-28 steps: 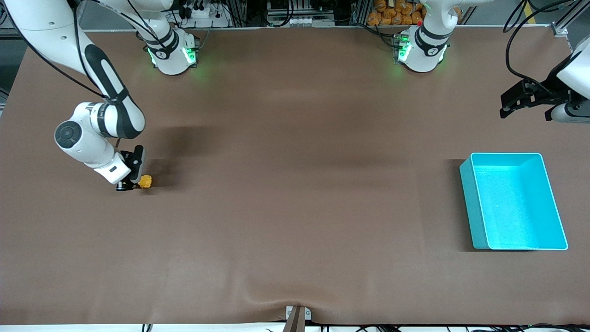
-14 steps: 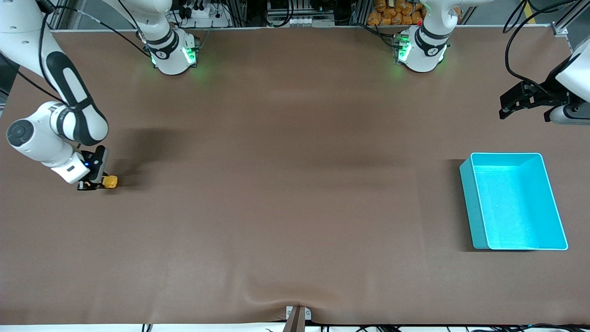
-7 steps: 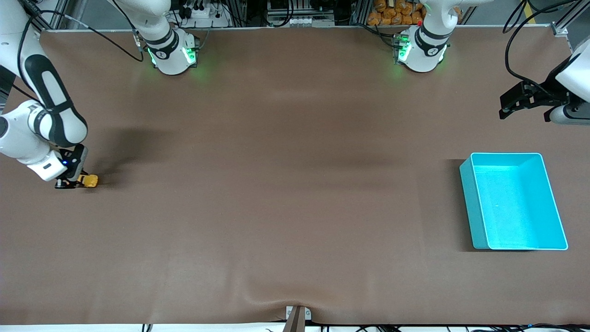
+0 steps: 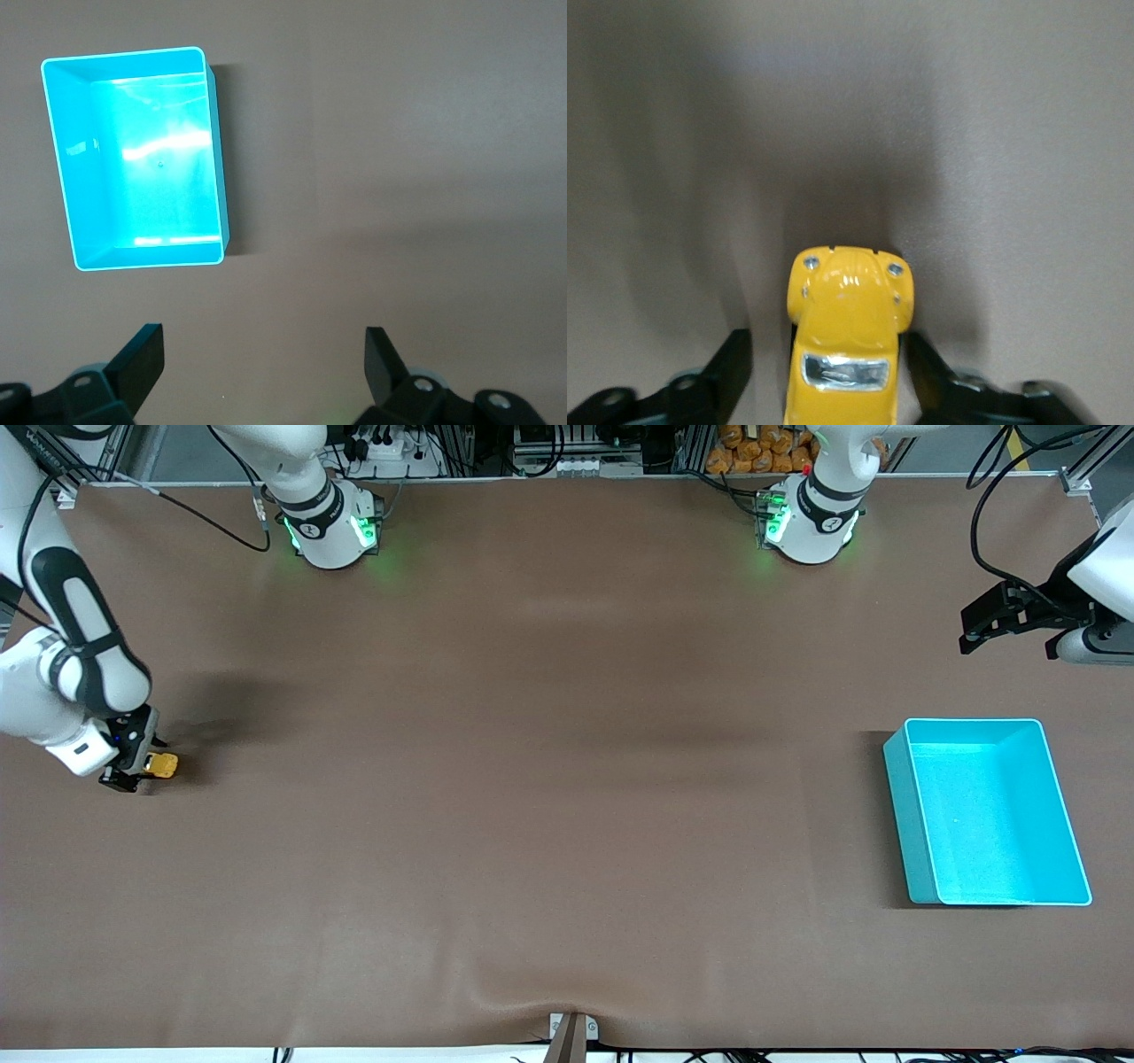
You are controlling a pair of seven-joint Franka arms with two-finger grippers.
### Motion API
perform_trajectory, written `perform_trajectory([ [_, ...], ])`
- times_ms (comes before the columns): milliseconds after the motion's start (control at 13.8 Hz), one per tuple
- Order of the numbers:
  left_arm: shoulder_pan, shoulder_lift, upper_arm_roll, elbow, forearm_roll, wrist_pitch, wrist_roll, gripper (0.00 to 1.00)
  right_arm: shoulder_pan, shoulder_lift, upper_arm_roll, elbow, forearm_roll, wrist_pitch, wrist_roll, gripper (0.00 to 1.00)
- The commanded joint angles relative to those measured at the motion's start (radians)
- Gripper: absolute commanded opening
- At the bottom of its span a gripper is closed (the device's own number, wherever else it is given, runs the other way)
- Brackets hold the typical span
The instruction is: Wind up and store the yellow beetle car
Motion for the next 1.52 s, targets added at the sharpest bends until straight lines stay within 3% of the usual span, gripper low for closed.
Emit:
perform_trajectory([
  [0,-0.002,0.0,-0.002,0.004,0.019,-0.004,0.004,1.0,-0.017,0.031,0.024,0.185,0.054,-0.24,-0.01,1.0],
  [508,0.001,0.0,-0.002,0.004,0.019,-0.004,0.004,1.0,-0.017,0.02,0.028,0.231,0.055,-0.265,-0.053,1.0],
  [1162,0.001,0.0,-0.002,0.004,0.019,-0.004,0.004,1.0,-0.01,0.012,0.081,0.326,0.101,-0.354,-0.044,1.0],
  [1452,0.001,0.0,-0.002,0.005,0.019,-0.004,0.004,1.0,0.018,-0.038,0.078,0.539,0.121,-0.657,0.071,1.0],
])
